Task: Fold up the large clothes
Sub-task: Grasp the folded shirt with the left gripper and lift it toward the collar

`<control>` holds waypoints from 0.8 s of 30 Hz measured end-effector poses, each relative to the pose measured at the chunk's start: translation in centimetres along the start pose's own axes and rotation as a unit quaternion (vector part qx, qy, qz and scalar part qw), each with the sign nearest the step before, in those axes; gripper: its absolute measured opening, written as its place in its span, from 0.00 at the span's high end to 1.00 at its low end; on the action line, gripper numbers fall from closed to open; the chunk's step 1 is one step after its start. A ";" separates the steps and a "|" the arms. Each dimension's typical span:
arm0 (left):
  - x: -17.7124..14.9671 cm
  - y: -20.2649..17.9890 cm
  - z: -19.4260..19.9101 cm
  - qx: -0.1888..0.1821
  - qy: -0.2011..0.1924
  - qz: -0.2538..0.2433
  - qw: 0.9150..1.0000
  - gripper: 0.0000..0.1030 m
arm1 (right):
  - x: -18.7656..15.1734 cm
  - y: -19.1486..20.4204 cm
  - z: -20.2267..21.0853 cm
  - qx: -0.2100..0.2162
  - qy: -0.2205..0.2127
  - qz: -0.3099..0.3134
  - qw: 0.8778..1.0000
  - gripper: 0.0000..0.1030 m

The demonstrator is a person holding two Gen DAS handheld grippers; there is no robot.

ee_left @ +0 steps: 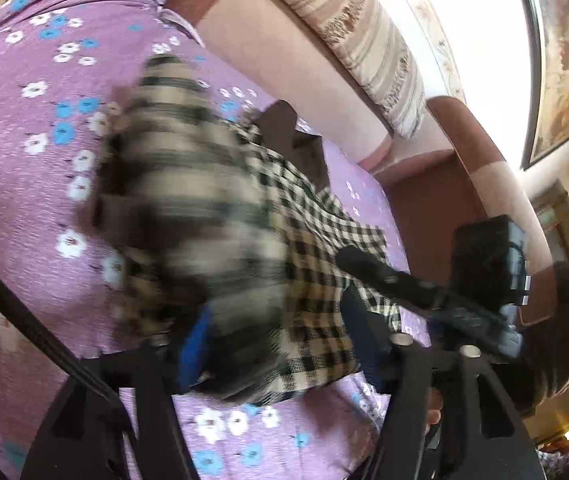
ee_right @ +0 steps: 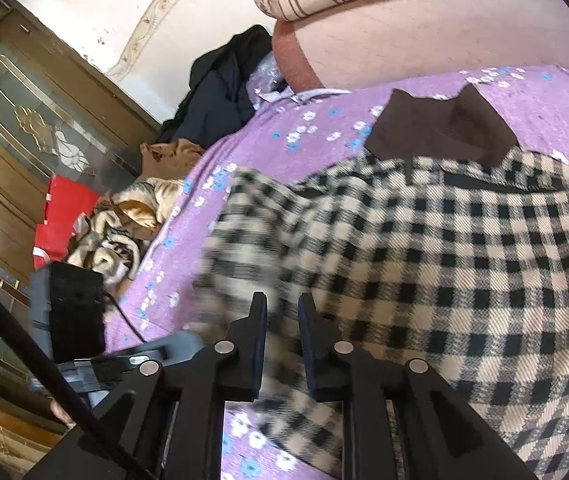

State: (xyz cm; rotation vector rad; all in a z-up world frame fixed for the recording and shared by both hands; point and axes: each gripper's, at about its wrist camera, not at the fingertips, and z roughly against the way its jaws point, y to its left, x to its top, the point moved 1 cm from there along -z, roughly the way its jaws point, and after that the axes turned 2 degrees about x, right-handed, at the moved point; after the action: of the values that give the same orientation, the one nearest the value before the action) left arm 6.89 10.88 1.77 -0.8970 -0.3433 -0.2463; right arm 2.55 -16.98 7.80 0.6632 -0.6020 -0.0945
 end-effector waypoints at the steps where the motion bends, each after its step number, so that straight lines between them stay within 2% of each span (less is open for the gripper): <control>1: -0.1 -0.5 -0.5 0.029 0.008 -0.012 0.999 0.40 | -0.3 -0.5 -0.1 -0.002 0.003 -0.001 1.000 0.83; 2: -0.2 -0.8 -0.9 0.062 0.015 -0.024 0.998 0.54 | -0.5 -0.8 -0.3 -0.004 0.006 -0.004 1.000 0.83; 3: -0.2 -1.0 -1.3 0.097 0.021 -0.036 0.994 0.87 | -0.8 -1.2 -0.6 -0.006 0.010 -0.009 1.000 0.83; 4: -0.3 -0.8 -1.9 0.148 0.033 -0.050 0.987 0.90 | -1.0 -1.5 -0.7 -0.006 0.012 -0.013 1.000 0.83; 5: -0.3 -0.5 -1.9 0.167 0.036 -0.045 0.984 0.91 | -1.1 -1.8 -0.8 -0.007 0.012 -0.016 1.000 0.83; 11: -0.3 2.2 0.9 0.208 0.031 -0.015 0.977 0.92 | -1.5 -2.7 -0.4 -0.025 0.011 -0.001 1.000 0.83; 14: -0.7 3.7 1.4 0.211 0.044 0.001 0.976 0.91 | -1.7 -3.9 -0.5 -0.027 0.013 -0.011 0.999 0.83; 18: -0.5 2.7 1.2 0.236 0.061 -0.029 0.969 0.91 | -1.9 -4.7 -0.3 -0.025 0.013 -0.017 0.999 0.83; 20: -0.3 2.2 1.4 0.238 0.066 -0.041 0.968 0.90 | -1.9 -4.9 0.0 -0.031 0.012 -0.009 0.999 0.82; 24: 0.5 1.8 3.0 0.213 0.059 -0.052 0.974 0.85 | -1.6 -6.0 1.8 -0.056 0.002 0.011 0.998 0.71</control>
State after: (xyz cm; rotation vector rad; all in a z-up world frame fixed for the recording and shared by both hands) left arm 7.38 14.37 2.38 -0.4387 -0.3176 -0.3075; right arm 0.87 -22.25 4.52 0.5472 -0.5955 -0.1062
